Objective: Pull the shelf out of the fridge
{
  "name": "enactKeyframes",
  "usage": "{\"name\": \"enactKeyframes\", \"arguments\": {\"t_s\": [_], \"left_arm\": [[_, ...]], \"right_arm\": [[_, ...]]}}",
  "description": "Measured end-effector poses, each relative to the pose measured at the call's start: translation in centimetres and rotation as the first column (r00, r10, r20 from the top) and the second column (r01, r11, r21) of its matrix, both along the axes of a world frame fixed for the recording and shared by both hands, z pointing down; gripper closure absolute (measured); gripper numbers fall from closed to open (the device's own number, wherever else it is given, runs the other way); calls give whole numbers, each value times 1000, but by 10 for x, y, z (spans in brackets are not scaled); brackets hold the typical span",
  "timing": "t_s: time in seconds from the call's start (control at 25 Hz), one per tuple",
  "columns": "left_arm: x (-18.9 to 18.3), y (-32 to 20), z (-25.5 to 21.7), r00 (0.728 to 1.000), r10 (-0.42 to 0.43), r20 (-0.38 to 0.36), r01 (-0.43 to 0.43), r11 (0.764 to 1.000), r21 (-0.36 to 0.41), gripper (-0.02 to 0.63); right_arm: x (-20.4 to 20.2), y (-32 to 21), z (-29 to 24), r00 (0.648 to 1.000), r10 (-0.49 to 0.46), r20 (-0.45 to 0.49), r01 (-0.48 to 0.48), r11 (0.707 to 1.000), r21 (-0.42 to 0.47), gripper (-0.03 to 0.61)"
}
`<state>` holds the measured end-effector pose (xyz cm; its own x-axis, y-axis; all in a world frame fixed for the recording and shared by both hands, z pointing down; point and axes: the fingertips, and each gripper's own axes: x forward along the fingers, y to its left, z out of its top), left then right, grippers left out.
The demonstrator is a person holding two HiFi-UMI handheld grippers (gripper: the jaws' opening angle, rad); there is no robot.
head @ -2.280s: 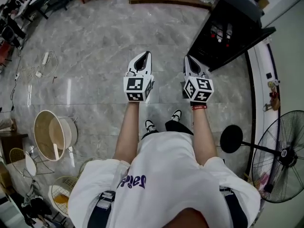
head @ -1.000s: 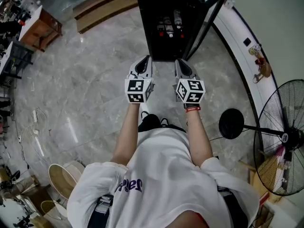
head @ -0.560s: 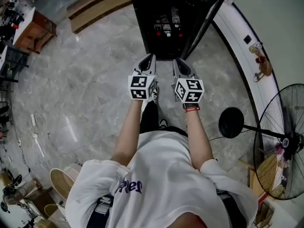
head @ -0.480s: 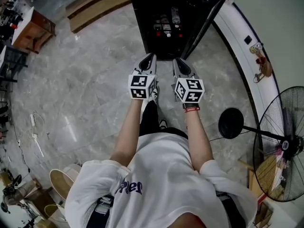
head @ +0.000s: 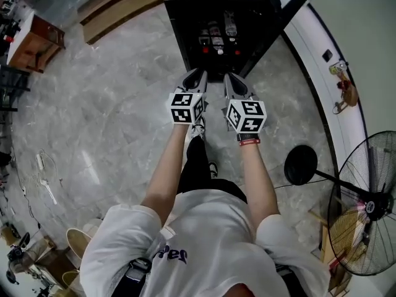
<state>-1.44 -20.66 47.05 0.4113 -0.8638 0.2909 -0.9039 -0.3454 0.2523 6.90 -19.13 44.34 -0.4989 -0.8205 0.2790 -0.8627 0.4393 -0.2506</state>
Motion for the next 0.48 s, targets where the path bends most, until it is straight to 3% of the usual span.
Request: {"name": "enactKeyframes", "arguments": {"t_s": [0.48], "left_arm": [[-4,-125,102,967,-85,-241,44,984,-170,469]], "right_arm": [[-1,-93,57,999,-21,-38,20,999,-27,563]]}}
